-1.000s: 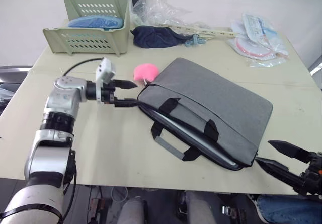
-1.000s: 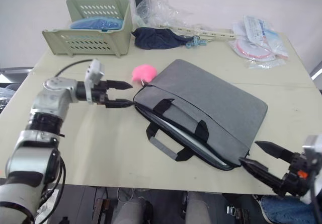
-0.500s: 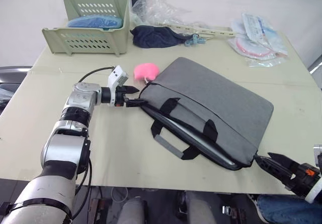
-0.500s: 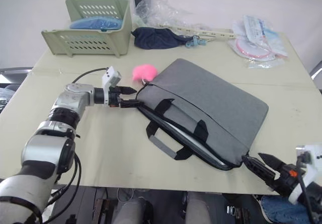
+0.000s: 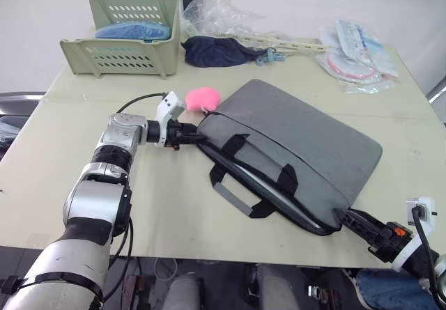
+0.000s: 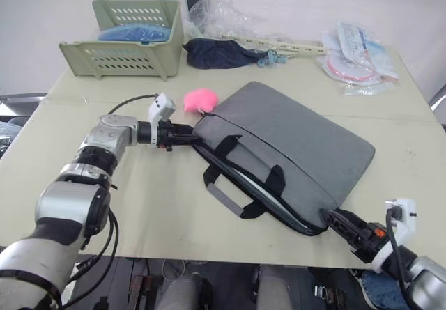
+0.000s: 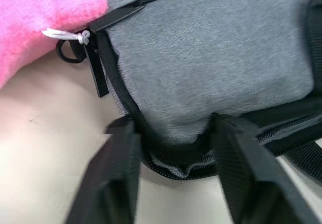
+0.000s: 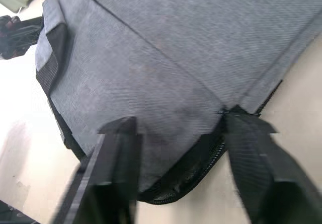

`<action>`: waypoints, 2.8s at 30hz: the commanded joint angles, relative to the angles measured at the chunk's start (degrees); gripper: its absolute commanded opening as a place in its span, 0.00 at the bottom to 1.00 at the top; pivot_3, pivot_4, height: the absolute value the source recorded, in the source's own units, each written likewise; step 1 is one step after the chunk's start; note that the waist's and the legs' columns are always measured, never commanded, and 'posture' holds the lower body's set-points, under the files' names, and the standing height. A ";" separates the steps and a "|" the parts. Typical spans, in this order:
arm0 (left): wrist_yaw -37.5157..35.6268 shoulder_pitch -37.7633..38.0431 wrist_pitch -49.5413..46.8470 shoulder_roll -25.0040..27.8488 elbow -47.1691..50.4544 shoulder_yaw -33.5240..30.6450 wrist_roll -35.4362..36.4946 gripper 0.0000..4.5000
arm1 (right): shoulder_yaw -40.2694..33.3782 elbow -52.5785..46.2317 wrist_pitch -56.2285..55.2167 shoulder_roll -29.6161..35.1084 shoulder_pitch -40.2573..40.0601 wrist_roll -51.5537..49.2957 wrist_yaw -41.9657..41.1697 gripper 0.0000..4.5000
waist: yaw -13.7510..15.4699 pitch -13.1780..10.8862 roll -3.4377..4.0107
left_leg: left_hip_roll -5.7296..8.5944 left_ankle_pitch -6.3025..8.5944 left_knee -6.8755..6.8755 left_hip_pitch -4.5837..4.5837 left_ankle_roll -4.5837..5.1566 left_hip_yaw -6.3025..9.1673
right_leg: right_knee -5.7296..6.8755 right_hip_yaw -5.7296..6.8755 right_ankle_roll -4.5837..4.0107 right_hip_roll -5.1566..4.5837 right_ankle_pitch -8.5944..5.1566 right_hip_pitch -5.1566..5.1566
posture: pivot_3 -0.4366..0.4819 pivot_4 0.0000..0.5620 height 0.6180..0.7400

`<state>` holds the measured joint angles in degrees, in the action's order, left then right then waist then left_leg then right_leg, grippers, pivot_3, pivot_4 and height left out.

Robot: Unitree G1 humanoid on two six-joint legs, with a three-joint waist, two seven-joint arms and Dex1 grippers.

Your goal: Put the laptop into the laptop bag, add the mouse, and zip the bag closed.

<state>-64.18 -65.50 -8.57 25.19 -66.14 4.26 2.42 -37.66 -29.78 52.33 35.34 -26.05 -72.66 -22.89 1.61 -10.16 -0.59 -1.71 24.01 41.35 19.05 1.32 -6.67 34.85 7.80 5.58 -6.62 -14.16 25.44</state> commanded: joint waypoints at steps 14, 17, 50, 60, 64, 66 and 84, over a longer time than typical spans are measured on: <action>-7.00 9.28 -9.71 8.43 15.53 -2.62 2.74 0.00 | 1.69 2.23 -2.02 3.69 4.57 3.63 -4.96 0.01 | -1.47 0.02 0.04 | -0.09 0.01 -0.19 -0.10 0.01 -0.14 | 0.03 -0.08 -0.02 0.07 -0.01 0.02 | 0.48 0.27 1.00; -9.25 16.32 -17.76 11.60 28.35 -3.16 5.86 0.00 | 2.88 2.97 -1.13 5.00 6.38 3.28 -6.36 0.01 | -1.82 0.03 0.06 | -0.10 0.01 -0.22 -0.36 0.00 -0.16 | 0.11 -0.13 -0.03 0.06 -0.02 0.02 | 0.48 0.27 1.00; -3.22 47.78 -37.08 24.14 70.12 -9.26 23.11 0.00 | 7.46 14.62 5.25 14.52 21.96 7.33 -14.66 0.01 | -1.37 0.03 0.18 | -0.13 0.07 -0.34 -0.67 -0.10 -0.16 | 0.14 -0.55 -0.09 0.00 -0.05 0.03 | 0.48 0.27 1.00; -3.68 45.84 -36.44 24.20 69.38 -7.00 23.73 0.00 | 8.57 16.34 5.33 14.36 24.53 10.15 -15.55 0.01 | -0.48 0.03 0.19 | -0.11 0.07 -0.31 -0.66 -0.10 -0.24 | 0.15 -0.55 -0.08 0.01 -0.05 0.03 | 0.48 0.27 1.00; -3.67 46.32 -36.81 24.39 69.89 -6.75 24.04 0.00 | 8.36 16.60 5.22 14.47 24.15 11.10 -16.52 0.01 | -0.39 0.03 0.19 | -0.11 0.07 -0.31 -0.66 -0.10 -0.24 | 0.14 -0.55 -0.08 0.01 -0.05 0.03 | 0.48 0.27 1.00; -3.01 46.39 -36.38 24.28 69.56 -6.82 23.56 0.00 | 8.14 16.44 5.58 14.49 23.83 10.97 -17.04 0.01 | -0.35 0.03 0.19 | -0.11 0.07 -0.31 -0.66 -0.10 -0.25 | 0.14 -0.55 -0.08 0.02 -0.05 0.03 | 0.48 0.27 1.00; -5.79 48.45 -36.57 27.14 71.68 -6.46 25.14 0.00 | 6.49 13.89 8.00 14.41 20.63 9.45 -19.11 0.01 | -0.29 0.03 0.22 | -0.12 0.07 -0.36 -0.64 -0.10 -0.24 | 0.07 -0.51 -0.09 0.03 -0.05 0.03 | 0.48 0.27 1.00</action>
<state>-68.58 -17.35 -45.48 50.93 4.00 -2.75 26.81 -29.61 -13.88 60.31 49.27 -5.42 -61.90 -40.08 1.32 -10.13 -0.37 -1.83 24.09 41.00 18.41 1.22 -6.90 34.93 7.28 5.49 -6.59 -14.21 25.46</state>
